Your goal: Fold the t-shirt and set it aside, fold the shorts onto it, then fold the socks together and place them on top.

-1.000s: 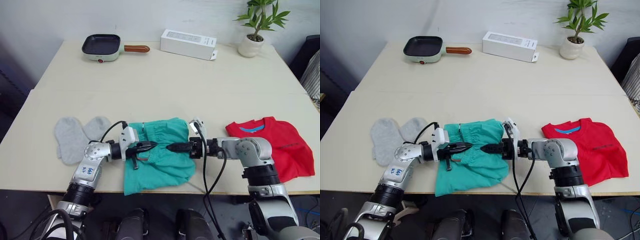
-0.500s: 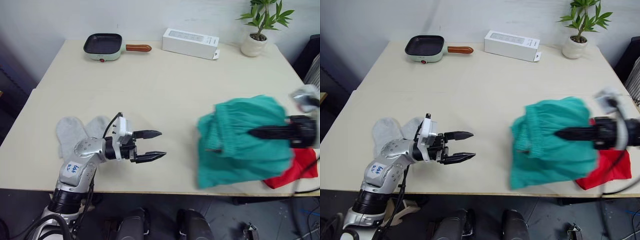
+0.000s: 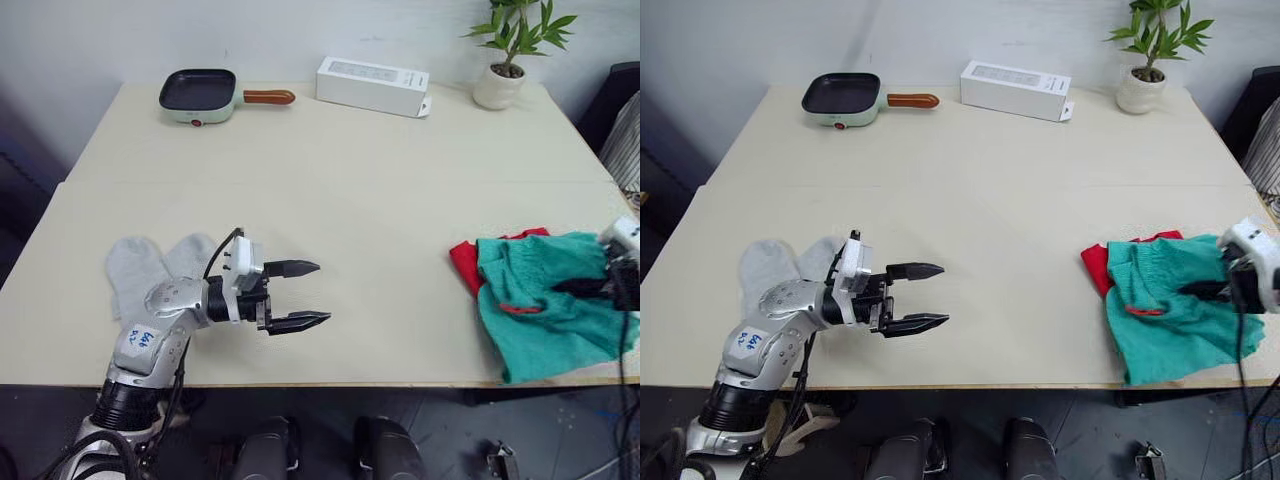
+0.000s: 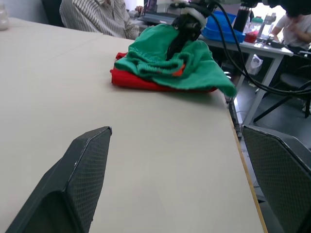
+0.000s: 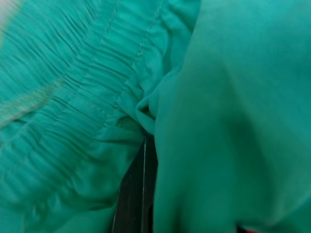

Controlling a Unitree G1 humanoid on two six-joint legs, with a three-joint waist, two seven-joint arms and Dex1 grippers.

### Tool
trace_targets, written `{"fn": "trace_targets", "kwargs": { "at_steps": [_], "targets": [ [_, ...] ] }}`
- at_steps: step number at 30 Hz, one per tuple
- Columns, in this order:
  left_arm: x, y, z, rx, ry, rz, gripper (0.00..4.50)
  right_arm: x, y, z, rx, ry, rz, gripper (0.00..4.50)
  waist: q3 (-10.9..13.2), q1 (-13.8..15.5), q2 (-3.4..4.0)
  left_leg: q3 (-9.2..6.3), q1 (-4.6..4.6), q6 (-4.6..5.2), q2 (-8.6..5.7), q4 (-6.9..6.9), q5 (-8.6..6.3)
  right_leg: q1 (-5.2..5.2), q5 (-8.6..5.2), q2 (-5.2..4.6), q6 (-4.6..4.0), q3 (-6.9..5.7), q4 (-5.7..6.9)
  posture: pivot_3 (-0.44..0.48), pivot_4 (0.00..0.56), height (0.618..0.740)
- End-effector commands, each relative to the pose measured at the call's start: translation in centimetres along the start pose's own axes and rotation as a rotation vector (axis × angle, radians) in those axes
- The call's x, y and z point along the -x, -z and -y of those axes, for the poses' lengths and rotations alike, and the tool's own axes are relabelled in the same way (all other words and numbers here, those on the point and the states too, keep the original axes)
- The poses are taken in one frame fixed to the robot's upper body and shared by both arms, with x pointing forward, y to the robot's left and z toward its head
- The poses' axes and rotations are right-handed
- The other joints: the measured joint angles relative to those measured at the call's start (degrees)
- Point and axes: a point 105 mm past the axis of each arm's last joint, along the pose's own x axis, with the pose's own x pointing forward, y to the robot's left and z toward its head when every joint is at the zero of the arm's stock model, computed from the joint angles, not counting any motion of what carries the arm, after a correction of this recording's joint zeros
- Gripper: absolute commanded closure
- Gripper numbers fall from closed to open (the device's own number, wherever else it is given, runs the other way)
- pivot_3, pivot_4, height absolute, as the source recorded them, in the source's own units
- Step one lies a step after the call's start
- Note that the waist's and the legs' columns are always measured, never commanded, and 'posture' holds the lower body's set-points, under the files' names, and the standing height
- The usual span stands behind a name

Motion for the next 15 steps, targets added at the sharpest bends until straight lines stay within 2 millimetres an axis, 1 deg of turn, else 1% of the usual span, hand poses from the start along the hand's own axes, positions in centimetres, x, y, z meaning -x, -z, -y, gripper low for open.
{"fn": "trace_targets", "kwargs": {
  "at_steps": [1, 2, 5, 6, 7, 8, 9, 10, 12, 13, 15],
  "targets": [
    [0.3, -1.2, 0.3, -0.051, 0.0, 0.008, 0.0, 1.8, 0.1, 1.2, 0.056, 0.065, -0.023, 3.92, 0.0, 0.0, 0.02, 0.0, 0.0, 0.02, -0.02, 0.02, 0.01, 0.01, 0.01, 0.0, 0.01, 0.0, 0.0, 0.0, 0.15, 0.74],
    [0.4, -1.2, 0.2, -0.059, -0.008, 0.006, 0.0, 2.1, -0.3, 1.3, 0.068, 0.068, -0.01, 3.71, 0.0, 0.0, 0.02, -0.01, 0.0, 0.03, -0.02, 0.05, 0.01, 0.05, 0.02, 0.01, 0.04, 0.01, -0.01, 0.0, 0.15, 0.74],
    [0.6, -1.5, 0.0, -0.086, -0.01, 0.006, 0.0, 3.8, -2.1, 2.0, 0.1, 0.11, 0.074, 2.68, 0.0, -0.2, 0.05, 0.0, 0.0, 0.05, -0.01, 0.12, 0.01, 0.09, 0.03, -0.02, 0.06, 0.03, -0.05, 0.0, 0.15, 0.74],
    [0.6, -1.5, -0.1, -0.097, -0.01, 0.006, 0.0, 4.6, -2.5, 2.1, 0.123, 0.123, 0.084, 2.3, 0.1, -0.2, 0.13, 0.01, 0.0, 0.06, -0.01, 0.13, 0.01, 0.09, 0.04, -0.05, 0.06, 0.04, -0.05, 0.0, 0.15, 0.74],
    [0.7, -1.6, -0.2, -0.102, -0.01, 0.005, 0.0, 5.7, -2.8, 2.4, 0.155, 0.148, 0.084, 2.01, 0.2, -0.1, 0.26, 0.01, 0.01, 0.06, -0.01, 0.13, 0.01, 0.09, 0.04, -0.07, 0.06, 0.06, -0.04, 0.0, 0.15, 0.74],
    [0.8, -1.6, -0.3, -0.107, -0.01, 0.006, 0.0, 6.7, -3.1, 2.5, 0.18, 0.16, 0.081, 1.57, 0.2, 0.0, 0.35, 0.01, 0.0, 0.06, -0.01, 0.14, 0.01, 0.08, 0.04, -0.1, 0.06, 0.06, -0.04, 0.0, 0.15, 0.74],
    [1.0, -1.7, -0.4, -0.11, -0.012, 0.006, 0.0, 7.7, -3.6, 2.6, 0.212, 0.173, 0.093, 1.24, 0.2, 0.0, 0.4, 0.01, 0.0, 0.06, -0.02, 0.14, 0.01, 0.07, 0.04, -0.11, 0.06, 0.07, -0.03, 0.0, 0.15, 0.74],
    [1.1, -1.7, -0.5, -0.109, -0.013, 0.003, 0.0, 8.8, -4.8, 2.4, 0.267, 0.18, 0.158, 0.88, 0.2, 0.0, 0.41, -0.01, 0.0, 0.05, -0.02, 0.12, 0.01, 0.06, 0.04, -0.11, 0.06, 0.08, -0.02, 0.0, 0.15, 0.74],
    [1.5, -1.4, -0.7, -0.112, -0.017, -0.026, 0.0, 11.0, -7.0, 2.3, 0.269, 0.199, 0.254, 0.17, 0.2, -0.2, 0.43, -0.01, 0.01, 0.02, 0.01, 0.08, -0.02, 0.05, 0.03, -0.1, 0.06, 0.05, -0.05, 0.0, 0.15, 0.74],
    [1.8, -1.3, -0.9, -0.119, -0.024, -0.04, 0.0, 11.7, -7.7, 2.0, 0.318, 0.199, 0.276, 0.05, 0.2, -0.4, 0.44, -0.01, 0.01, 0.02, 0.01, 0.08, -0.01, 0.05, 0.03, -0.1, 0.06, 0.04, -0.04, 0.0, 0.15, 0.74],
    [2.3, -1.1, -1.3, -0.12, -0.056, -0.047, 0.0, 12.4, -8.5, 0.8, 0.402, 0.153, 0.296, 0.05, 0.2, -0.5, 0.44, 0.03, 0.04, -0.01, 0.07, 0.05, -0.03, 0.04, 0.03, -0.08, 0.06, 0.04, -0.04, 0.0, 0.15, 0.74]
  ]
}}
